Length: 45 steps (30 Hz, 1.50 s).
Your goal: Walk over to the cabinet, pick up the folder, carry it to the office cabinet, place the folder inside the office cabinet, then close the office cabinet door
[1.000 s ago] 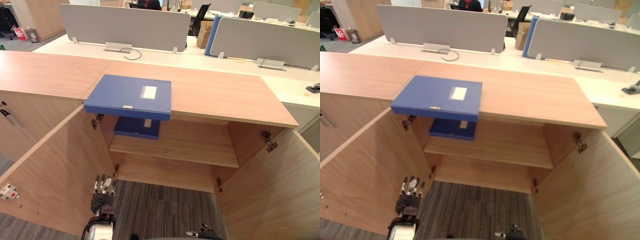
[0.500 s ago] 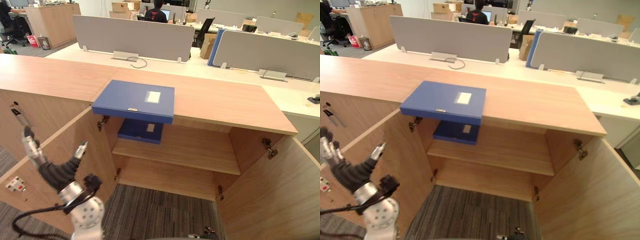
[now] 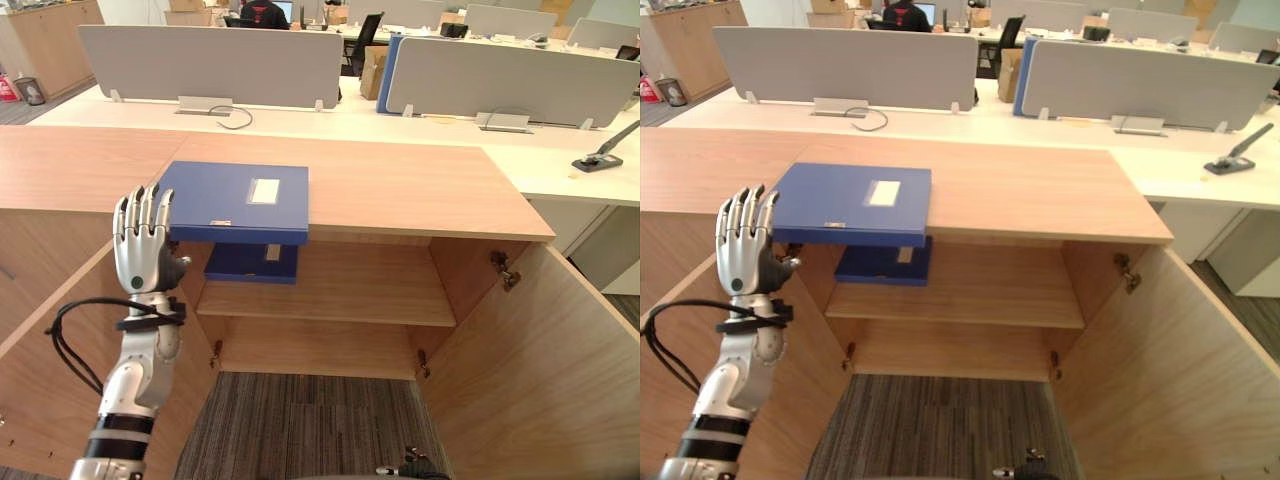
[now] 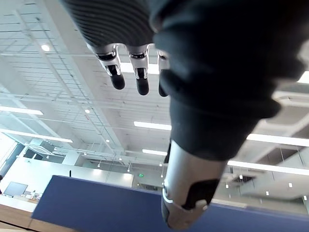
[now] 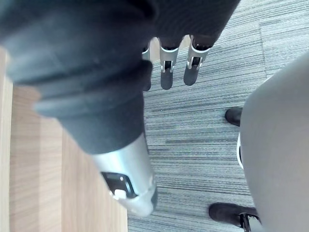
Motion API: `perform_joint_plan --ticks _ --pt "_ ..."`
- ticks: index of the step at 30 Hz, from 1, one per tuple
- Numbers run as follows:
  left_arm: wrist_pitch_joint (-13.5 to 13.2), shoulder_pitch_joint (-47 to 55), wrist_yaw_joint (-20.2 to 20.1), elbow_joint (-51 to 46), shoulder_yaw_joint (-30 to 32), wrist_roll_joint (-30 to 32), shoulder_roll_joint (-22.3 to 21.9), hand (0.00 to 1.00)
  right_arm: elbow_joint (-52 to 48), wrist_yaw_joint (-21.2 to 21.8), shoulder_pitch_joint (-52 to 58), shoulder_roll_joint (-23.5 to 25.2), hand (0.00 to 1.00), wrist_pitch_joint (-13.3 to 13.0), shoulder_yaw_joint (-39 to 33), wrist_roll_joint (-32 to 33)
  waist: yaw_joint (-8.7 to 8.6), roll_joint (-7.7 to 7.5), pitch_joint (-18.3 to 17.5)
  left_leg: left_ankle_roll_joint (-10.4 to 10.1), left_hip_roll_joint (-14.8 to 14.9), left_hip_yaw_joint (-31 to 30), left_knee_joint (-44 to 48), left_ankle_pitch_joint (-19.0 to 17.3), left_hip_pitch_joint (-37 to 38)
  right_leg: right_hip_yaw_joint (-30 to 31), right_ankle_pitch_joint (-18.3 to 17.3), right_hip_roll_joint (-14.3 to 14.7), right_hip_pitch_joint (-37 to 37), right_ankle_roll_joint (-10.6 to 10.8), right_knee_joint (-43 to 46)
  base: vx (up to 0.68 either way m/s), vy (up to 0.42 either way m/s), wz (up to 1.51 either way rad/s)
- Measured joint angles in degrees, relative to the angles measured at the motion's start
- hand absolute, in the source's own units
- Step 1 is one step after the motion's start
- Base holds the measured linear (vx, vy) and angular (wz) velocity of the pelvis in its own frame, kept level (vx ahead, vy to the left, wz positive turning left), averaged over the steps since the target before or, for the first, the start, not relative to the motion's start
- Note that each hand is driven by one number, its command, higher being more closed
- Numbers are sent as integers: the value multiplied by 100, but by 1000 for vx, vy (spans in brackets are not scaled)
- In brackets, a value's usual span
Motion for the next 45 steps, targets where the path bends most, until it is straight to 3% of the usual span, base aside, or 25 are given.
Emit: perform_joint_plan --ticks 8,25,26,45 --pt "-32 -556 -510 958 -270 408 711 0 -45 89 -3 -20 0 -23 102 -3 -38 6 22 -16 -9 92 1 -37 48 123 9 -15 -13 1 -43 -17 22 -8" --pt "-91 -1202 -754 1846 -841 424 929 0 -55 128 -43 -25 0 -40 79 0 -203 11 24 -25 -3 121 1 -60 92 263 69 -6 -31 -12 -87 -10 8 -4" --pt "-91 -1210 -754 1847 -844 399 929 100 -55 128 -50 -25 0 -40 82 1 -220 11 23 -29 -1 134 1 -63 91 277 67 -6 -38 -14 -88 -18 13 -4" --pt "-22 -1960 -749 2862 -850 342 925 100 -269 173 -10 -142 0 -52 426 27 -363 15 -30 -34 14 299 3 -86 85 512 179 5 -163 35 -112 -13 11 -6"
